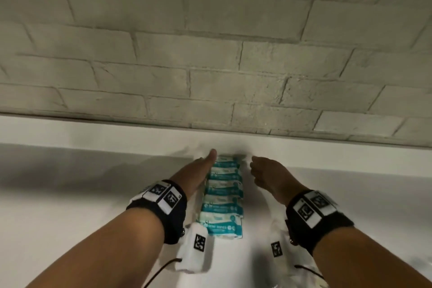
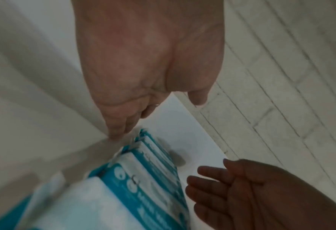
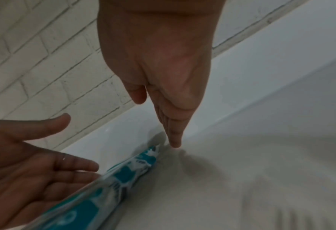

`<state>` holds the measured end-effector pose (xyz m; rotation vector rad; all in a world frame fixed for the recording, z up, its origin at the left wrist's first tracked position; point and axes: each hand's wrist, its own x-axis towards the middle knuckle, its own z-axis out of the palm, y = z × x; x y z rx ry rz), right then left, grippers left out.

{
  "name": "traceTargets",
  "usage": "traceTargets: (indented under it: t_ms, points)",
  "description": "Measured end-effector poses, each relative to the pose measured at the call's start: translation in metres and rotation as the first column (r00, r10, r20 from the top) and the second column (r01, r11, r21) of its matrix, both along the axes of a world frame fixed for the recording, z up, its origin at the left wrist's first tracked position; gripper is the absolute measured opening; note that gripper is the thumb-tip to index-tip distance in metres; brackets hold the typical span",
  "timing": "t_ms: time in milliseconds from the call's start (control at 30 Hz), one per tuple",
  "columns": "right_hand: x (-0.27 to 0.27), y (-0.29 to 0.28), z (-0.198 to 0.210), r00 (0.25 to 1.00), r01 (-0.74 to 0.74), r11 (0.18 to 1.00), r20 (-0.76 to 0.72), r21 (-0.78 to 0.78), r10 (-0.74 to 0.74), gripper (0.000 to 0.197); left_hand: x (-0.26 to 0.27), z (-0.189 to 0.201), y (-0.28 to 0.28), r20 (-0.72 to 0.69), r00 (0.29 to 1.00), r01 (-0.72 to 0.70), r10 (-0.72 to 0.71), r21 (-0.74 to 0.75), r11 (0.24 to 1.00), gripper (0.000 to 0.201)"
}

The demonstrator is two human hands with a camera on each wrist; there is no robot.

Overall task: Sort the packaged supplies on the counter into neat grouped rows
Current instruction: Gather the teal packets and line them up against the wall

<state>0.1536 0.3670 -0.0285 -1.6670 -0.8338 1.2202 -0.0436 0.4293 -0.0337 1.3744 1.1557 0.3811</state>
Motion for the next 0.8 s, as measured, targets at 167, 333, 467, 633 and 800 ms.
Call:
traceTargets:
  t_ms: [167,333,467,633,800]
  points:
    - [-0.015,-0.001,-0.009,0.967,-0.014,0.999,-0.254,-0.031,0.006,0.031,0.006,-0.011,0.003,0.198,0.977,-0.049,0.076,-0.138,0.989,0.090]
    - [-0.021,0.000,-0.012,0.952,-0.118,0.992,-0.278,0.040,0.125,0.041,0.005,-0.011,0.001,0.232,0.972,-0.021,0.051,-0.130,0.991,0.088]
    - [-0.022,-0.001,-0.009,0.959,-0.120,0.993,-0.261,-0.013,0.113,0.037,0.004,-0.012,-0.001,0.210,0.976,-0.029,0.061,-0.150,0.988,0.090]
    - [-0.021,-0.009,0.001,0.975,-0.084,0.994,-0.213,-0.068,0.068,0.036,-0.002,0.010,-0.018,0.198,0.969,-0.114,0.150,-0.183,0.976,0.069]
    - [-0.014,-0.029,0.004,0.983,-0.157,0.965,0.063,-0.208,0.174,0.076,-0.020,0.007,-0.036,0.192,0.956,-0.174,0.223,-0.242,0.955,0.084]
